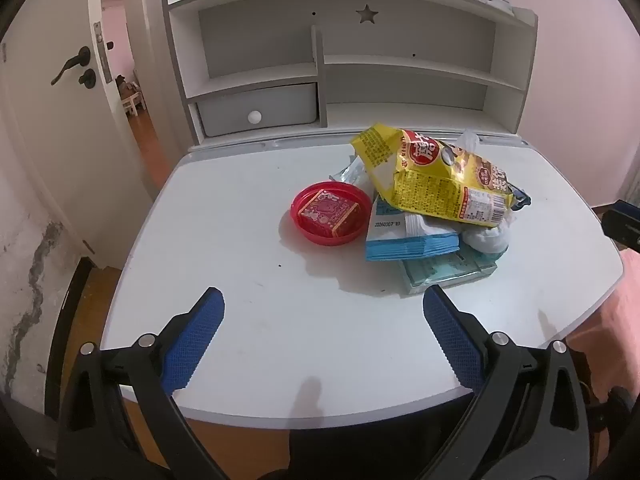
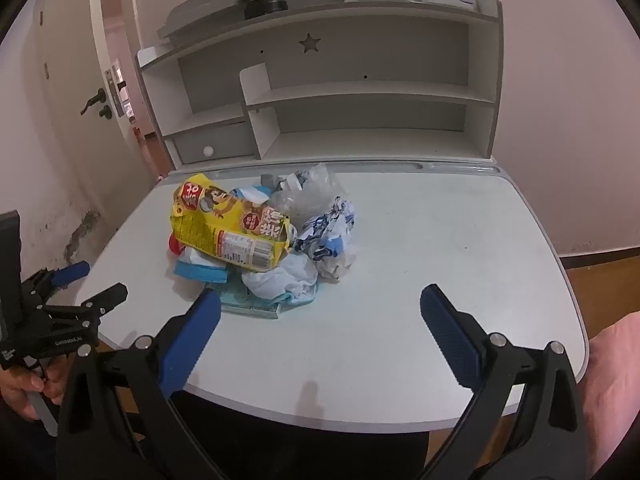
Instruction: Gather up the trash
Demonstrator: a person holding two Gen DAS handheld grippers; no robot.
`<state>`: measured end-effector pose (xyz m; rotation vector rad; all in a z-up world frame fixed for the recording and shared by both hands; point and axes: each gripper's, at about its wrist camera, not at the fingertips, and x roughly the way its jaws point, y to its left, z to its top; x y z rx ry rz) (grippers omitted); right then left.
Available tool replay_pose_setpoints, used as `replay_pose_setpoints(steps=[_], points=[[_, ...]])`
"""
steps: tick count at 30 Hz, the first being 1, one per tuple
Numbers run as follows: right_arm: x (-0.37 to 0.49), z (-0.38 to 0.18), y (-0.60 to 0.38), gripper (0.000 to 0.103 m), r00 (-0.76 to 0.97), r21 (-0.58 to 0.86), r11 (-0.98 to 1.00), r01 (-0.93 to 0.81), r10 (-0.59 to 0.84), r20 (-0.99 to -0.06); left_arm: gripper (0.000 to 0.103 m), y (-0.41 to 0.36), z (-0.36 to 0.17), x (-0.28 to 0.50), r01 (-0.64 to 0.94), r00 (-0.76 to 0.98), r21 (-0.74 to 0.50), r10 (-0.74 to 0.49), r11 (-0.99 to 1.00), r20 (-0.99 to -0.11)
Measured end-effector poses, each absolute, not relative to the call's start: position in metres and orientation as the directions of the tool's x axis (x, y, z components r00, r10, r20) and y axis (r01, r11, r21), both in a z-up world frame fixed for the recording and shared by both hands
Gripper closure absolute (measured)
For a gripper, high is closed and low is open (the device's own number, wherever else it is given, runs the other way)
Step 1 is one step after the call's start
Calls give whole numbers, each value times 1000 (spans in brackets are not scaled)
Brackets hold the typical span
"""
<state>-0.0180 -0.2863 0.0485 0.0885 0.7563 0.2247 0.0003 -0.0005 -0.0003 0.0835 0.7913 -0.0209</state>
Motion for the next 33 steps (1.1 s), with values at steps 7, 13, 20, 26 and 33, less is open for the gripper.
replay_pose_setpoints(steps=[7, 13, 20, 26, 33], points=[[-18, 51, -286, 6, 696, 150, 972, -181, 234, -679, 6, 3, 3, -1, 50, 703, 44, -3, 998, -711], [-14, 51, -285, 6, 701, 146, 973, -177, 229, -675, 6, 5, -1, 2, 47, 702, 41, -4, 998, -712], [-18, 50, -285, 6, 702, 146, 973, -178, 229, -674, 6, 4, -4, 2, 40, 703, 42, 2, 998, -712], [-18, 50, -285, 6, 701, 147, 973, -177, 230, -675, 6, 4, -4, 2, 40, 701, 41, 1, 998, -713], [-18, 50, -286, 6, 699, 148, 973, -179, 232, -676, 6, 5, -3, 2, 39, 701, 41, 2, 998, -713]])
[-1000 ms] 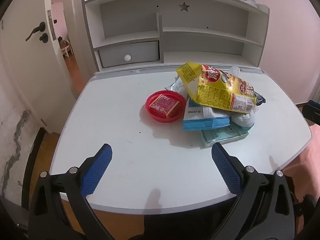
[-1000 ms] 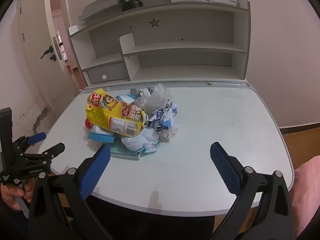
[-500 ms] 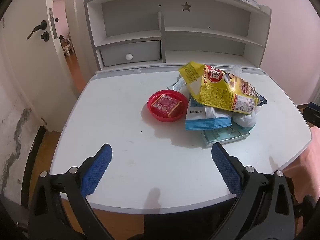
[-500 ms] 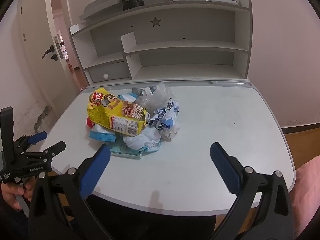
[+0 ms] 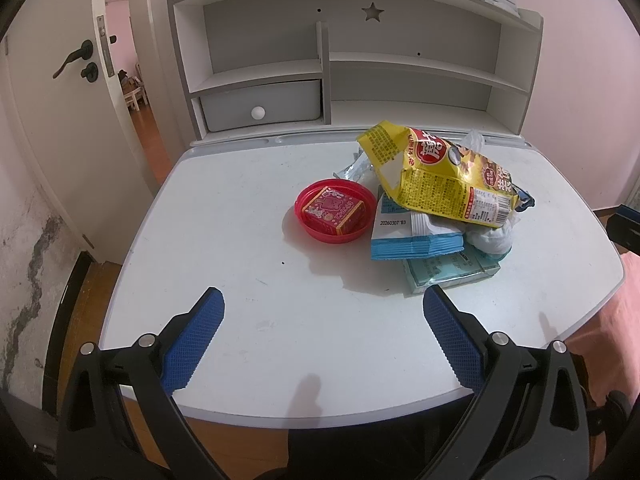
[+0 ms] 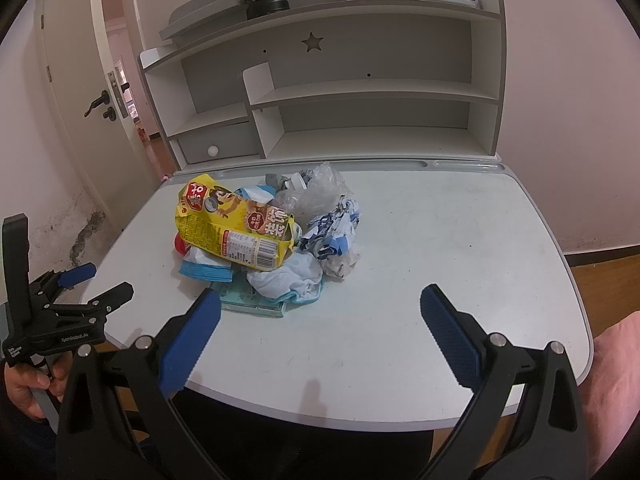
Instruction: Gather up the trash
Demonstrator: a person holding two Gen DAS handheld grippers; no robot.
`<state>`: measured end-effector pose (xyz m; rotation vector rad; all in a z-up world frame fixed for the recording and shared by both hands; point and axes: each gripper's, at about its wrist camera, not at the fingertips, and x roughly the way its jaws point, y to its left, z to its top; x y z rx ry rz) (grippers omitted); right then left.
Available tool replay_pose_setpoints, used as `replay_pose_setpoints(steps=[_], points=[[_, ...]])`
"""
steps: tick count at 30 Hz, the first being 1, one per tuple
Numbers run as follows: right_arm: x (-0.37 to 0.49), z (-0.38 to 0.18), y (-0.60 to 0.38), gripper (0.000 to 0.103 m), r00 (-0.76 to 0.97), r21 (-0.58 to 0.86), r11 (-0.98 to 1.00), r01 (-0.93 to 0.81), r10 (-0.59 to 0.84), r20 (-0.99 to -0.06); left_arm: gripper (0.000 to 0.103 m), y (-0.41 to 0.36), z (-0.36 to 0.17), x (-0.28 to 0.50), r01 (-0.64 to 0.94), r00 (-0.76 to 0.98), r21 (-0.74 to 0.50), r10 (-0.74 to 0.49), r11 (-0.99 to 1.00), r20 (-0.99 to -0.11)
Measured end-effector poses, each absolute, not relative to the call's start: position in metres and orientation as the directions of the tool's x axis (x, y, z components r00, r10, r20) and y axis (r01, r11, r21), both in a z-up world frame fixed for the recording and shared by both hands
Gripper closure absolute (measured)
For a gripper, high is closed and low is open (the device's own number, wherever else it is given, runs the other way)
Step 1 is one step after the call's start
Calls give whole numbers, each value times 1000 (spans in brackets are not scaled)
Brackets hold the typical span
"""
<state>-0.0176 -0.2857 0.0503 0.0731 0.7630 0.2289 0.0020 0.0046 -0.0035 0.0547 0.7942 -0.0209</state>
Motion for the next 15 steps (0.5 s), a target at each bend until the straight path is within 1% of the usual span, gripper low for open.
replay_pose_setpoints(steps=[15], points=[[-18, 51, -287, 6, 699, 150, 972, -179, 233, -676, 6, 5, -3, 2, 40, 700, 41, 1, 998, -714]])
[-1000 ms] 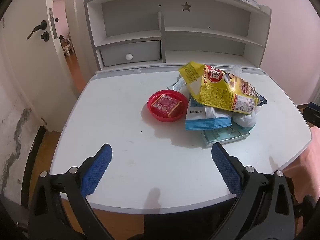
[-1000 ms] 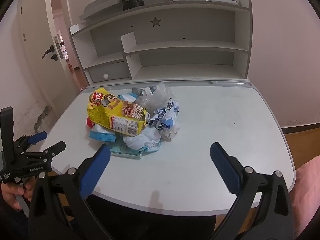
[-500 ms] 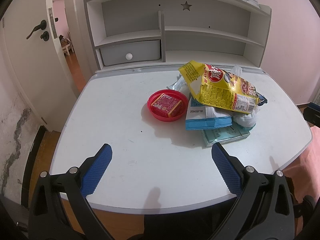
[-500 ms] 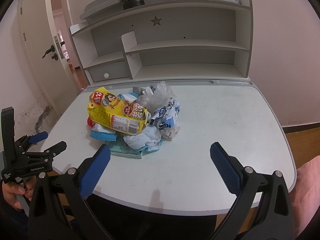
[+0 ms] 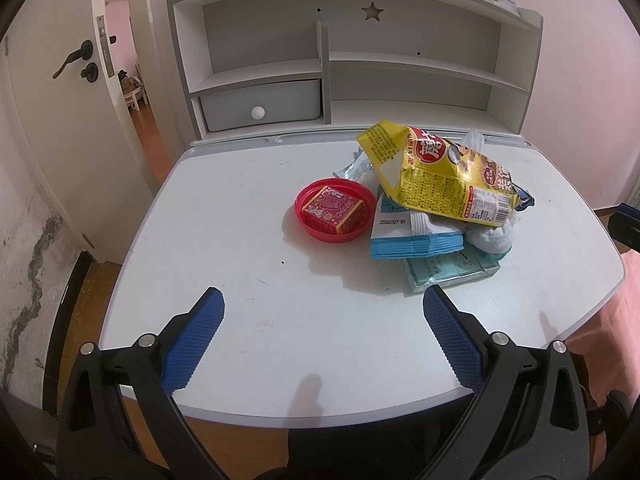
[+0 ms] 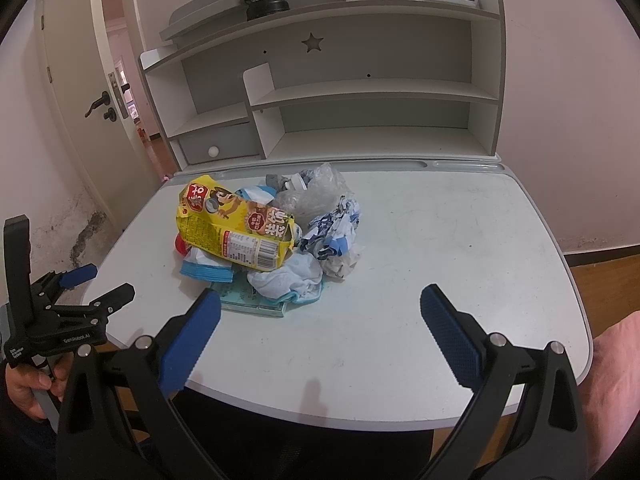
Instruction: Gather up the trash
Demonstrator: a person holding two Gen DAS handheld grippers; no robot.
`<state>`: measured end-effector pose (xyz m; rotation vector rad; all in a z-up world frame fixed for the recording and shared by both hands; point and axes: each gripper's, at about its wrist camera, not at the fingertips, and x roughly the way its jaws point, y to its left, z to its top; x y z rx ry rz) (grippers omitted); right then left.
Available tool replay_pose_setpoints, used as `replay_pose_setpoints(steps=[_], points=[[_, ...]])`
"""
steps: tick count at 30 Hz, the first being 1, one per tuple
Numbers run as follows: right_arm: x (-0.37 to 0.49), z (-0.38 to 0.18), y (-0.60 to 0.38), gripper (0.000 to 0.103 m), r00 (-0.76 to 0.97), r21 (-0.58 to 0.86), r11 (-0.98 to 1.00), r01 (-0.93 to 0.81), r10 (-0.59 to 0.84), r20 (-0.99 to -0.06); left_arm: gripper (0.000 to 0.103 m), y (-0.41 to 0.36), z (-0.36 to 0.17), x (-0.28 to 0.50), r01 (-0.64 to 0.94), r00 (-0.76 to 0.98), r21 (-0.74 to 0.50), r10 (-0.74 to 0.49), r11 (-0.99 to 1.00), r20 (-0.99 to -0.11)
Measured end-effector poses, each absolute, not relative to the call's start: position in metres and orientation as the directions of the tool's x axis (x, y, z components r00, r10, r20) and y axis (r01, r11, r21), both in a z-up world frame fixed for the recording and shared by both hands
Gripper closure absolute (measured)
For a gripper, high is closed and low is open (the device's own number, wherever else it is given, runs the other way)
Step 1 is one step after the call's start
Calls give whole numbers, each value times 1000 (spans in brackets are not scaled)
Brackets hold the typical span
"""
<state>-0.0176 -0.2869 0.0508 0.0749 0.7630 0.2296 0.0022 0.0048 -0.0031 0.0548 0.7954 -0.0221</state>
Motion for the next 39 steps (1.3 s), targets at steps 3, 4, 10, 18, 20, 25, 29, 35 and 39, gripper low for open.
replay_pose_setpoints(steps=[3, 4, 10, 18, 20, 25, 29, 35, 39], points=[[-18, 51, -286, 6, 698, 151, 972, -179, 234, -676, 6, 5, -3, 2, 39, 700, 41, 2, 998, -714], [-18, 51, -286, 6, 699, 150, 972, -178, 233, -676, 6, 5, -3, 2, 41, 700, 40, 1, 998, -715], [-18, 51, -286, 6, 698, 151, 972, -178, 233, -676, 6, 4, -5, 2, 38, 699, 42, 3, 998, -716], [-18, 51, -286, 6, 699, 151, 972, -179, 234, -676, 6, 4, -6, 3, 37, 698, 42, 4, 998, -716], [-18, 51, -287, 6, 699, 152, 972, -179, 235, -676, 6, 4, -6, 2, 38, 698, 41, 3, 998, -716], [-18, 51, -287, 6, 698, 152, 972, -179, 235, -676, 6, 4, -7, 2, 37, 698, 42, 4, 998, -716], [-18, 51, -287, 6, 698, 152, 972, -180, 235, -676, 6, 4, -7, 3, 38, 698, 42, 4, 998, -717], [-18, 51, -287, 6, 696, 159, 970, -185, 243, -676, 6, 5, -8, 3, 35, 697, 42, 5, 998, -717], [-17, 50, -286, 6, 688, 170, 964, -202, 264, -676, 6, 9, -11, 4, 32, 693, 39, 6, 999, -721]])
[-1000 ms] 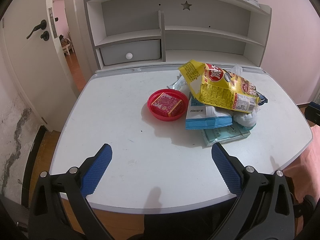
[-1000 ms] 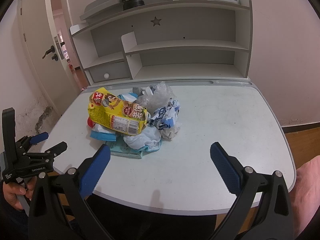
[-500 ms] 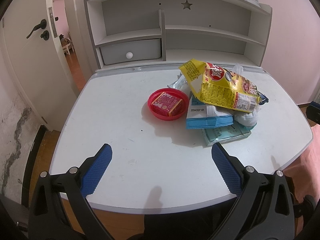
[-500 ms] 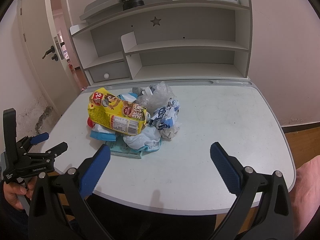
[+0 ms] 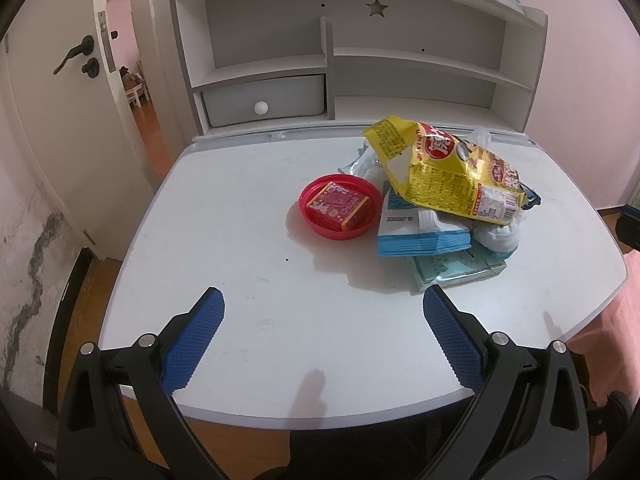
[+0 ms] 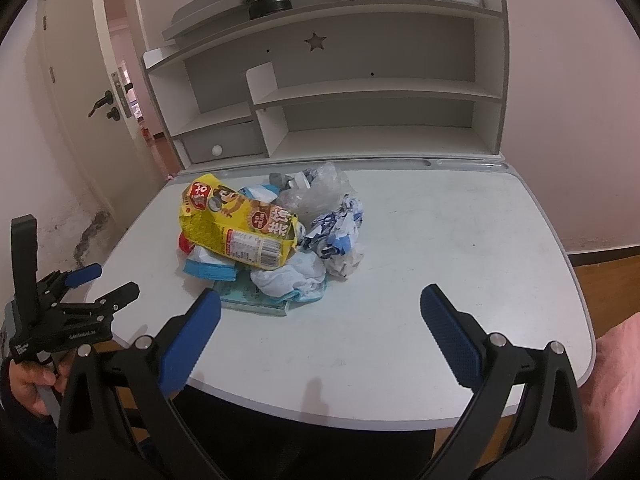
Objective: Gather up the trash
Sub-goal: 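Grasp the yellow snack bag with the right tool while the left tool grasps the blue-white wrapper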
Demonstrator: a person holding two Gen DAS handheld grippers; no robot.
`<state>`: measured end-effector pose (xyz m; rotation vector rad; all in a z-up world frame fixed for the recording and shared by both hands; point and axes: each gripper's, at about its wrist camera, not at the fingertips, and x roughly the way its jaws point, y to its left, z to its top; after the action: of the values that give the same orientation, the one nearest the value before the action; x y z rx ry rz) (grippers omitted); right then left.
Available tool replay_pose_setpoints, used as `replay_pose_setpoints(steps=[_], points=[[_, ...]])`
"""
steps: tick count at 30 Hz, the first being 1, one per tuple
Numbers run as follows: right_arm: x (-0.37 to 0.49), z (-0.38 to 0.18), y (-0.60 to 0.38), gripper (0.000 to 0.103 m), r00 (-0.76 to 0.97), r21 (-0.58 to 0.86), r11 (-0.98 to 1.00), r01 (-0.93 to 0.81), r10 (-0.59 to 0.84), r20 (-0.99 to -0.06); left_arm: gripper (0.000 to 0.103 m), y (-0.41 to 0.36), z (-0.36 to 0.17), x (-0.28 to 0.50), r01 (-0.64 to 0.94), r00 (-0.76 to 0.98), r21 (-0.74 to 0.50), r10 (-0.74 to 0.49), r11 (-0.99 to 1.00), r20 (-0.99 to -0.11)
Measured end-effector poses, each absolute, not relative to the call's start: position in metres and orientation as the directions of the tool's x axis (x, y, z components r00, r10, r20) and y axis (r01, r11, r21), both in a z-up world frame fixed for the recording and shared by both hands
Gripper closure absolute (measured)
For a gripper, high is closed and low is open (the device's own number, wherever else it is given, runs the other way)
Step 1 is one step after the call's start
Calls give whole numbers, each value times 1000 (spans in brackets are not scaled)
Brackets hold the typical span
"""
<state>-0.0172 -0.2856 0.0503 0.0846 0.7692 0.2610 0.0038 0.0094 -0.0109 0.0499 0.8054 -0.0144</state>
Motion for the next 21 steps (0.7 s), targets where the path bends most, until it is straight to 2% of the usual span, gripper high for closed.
replay_pose_setpoints(steps=[5, 8, 15, 19, 20, 21], points=[[-2, 50, -268, 6, 670, 151, 950, -273, 301, -679, 6, 22, -15, 13, 37, 680, 53, 14, 998, -733], [26, 45, -238, 6, 620, 88, 919, -385, 328, -713, 6, 29, -19, 24, 52, 668, 52, 4, 997, -744], [86, 27, -161, 6, 575, -203, 752, -627, 272, -772, 6, 44, -29, 46, 111, 656, 71, -20, 991, -755], [109, 12, -143, 6, 495, -213, 674, -708, 258, -830, 6, 46, -36, 66, 162, 636, 83, -40, 983, -771], [113, 8, -140, 7, 484, -219, 662, -717, 247, -840, 6, 45, -38, 70, 176, 631, 85, -46, 981, -774], [115, 7, -139, 16, 479, -219, 658, -721, 245, -843, 6, 44, -39, 76, 200, 628, 91, -56, 976, -776]])
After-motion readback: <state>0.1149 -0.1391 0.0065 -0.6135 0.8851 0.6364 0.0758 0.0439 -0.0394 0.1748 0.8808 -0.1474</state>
